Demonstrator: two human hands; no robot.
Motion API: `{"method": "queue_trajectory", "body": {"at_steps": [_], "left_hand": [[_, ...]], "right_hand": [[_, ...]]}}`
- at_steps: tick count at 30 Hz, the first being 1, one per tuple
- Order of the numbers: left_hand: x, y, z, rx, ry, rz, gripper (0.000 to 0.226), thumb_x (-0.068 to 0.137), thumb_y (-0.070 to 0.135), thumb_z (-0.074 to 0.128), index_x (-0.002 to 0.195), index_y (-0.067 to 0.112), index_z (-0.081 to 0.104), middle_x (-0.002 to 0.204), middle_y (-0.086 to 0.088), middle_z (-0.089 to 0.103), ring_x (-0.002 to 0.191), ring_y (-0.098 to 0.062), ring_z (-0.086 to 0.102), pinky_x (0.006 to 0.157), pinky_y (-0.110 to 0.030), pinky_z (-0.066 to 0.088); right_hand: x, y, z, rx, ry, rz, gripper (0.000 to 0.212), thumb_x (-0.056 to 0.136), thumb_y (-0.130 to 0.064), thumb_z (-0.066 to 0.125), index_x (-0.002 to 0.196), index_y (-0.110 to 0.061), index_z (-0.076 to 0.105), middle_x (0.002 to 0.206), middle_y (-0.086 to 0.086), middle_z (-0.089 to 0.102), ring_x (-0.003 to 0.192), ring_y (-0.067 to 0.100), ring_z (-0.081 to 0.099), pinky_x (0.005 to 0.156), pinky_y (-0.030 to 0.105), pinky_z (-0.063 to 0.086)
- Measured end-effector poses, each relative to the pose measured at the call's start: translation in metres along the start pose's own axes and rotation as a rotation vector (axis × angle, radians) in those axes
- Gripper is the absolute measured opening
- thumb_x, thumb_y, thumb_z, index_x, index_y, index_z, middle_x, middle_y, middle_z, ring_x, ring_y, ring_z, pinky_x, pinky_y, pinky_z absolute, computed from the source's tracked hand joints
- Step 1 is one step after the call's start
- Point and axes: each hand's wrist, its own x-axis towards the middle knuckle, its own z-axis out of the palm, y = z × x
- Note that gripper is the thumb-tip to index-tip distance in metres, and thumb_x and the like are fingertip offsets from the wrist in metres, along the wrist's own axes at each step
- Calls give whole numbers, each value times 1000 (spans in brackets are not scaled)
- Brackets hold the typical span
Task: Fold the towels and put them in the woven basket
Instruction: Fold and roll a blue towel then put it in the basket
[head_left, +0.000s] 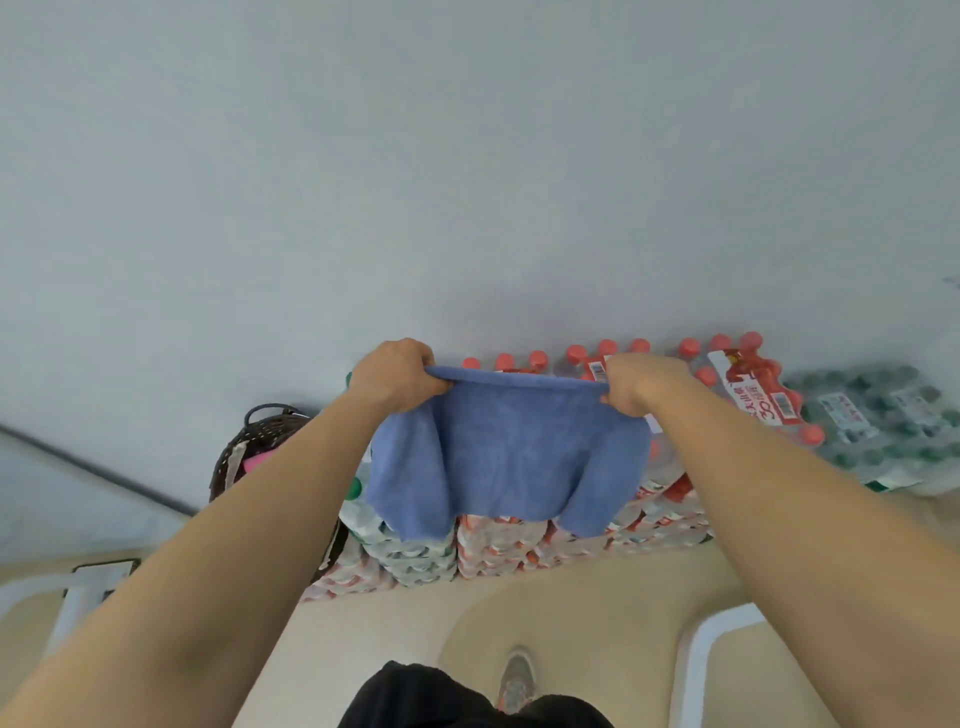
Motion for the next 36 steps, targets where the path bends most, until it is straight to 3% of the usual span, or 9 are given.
{"method": "queue_trajectory", "body": {"at_steps": [5,9,13,18,22,26,30,36], "left_hand": [[24,-18,-11,59,-51,-28,16,78,45,66,80,29,62,85,5,64,81,-19,62,65,-30,48],[45,-34,-22,114,-28,-23,15,84,36,61,95,26,64,94,-1,66,86,-24,61,69,-34,49],[62,-46,-27,41,96,-58,16,88,27,54,103,22,58,92,0,61,84,-25,57,65,-33,44],[75,-57,-9,-111,166,-124,11,86,16,52,96,17,47,89,-6,60,79,-29,55,62,-33,41],[77,-71,20,-148,129,-115,21,91,23,54,111,19,55,112,-1,58,98,-25,56,78,-35,47],[62,-93,47,-102,125,-146,33,88,17,54,120,16,53,121,-9,53,108,-31,53,84,-43,48],[39,-114,65,-87,141,-272,43,85,15,58,126,10,48,123,-16,51,109,-39,54,90,-47,47],[13,-128,83,-173,143,-325,34,86,20,62,117,14,49,123,-13,47,94,-36,60,78,-43,51]], "right_hand": [[25,2,-24,-18,153,105,32,87,-3,47,113,-13,63,116,10,65,105,31,63,74,34,44],[48,-19,-40,109,249,148,34,87,3,46,116,-6,60,122,17,61,112,36,60,81,37,48],[73,-38,-49,257,303,162,26,87,6,46,108,-3,59,117,18,61,107,37,61,74,35,43],[102,-49,-42,320,305,158,25,86,9,48,107,-1,59,115,21,60,102,38,62,76,37,46],[119,-54,-11,385,227,84,37,86,-1,51,123,-4,55,127,19,56,109,37,58,84,40,50],[110,-78,21,281,296,141,36,86,-13,54,121,-8,50,132,15,40,111,38,47,66,38,43],[97,-123,49,234,297,-29,34,89,-23,54,121,-11,54,125,12,47,114,32,49,76,40,47],[70,-200,77,301,259,-341,22,94,-35,48,103,-19,59,105,2,61,96,25,58,65,33,37]]}}
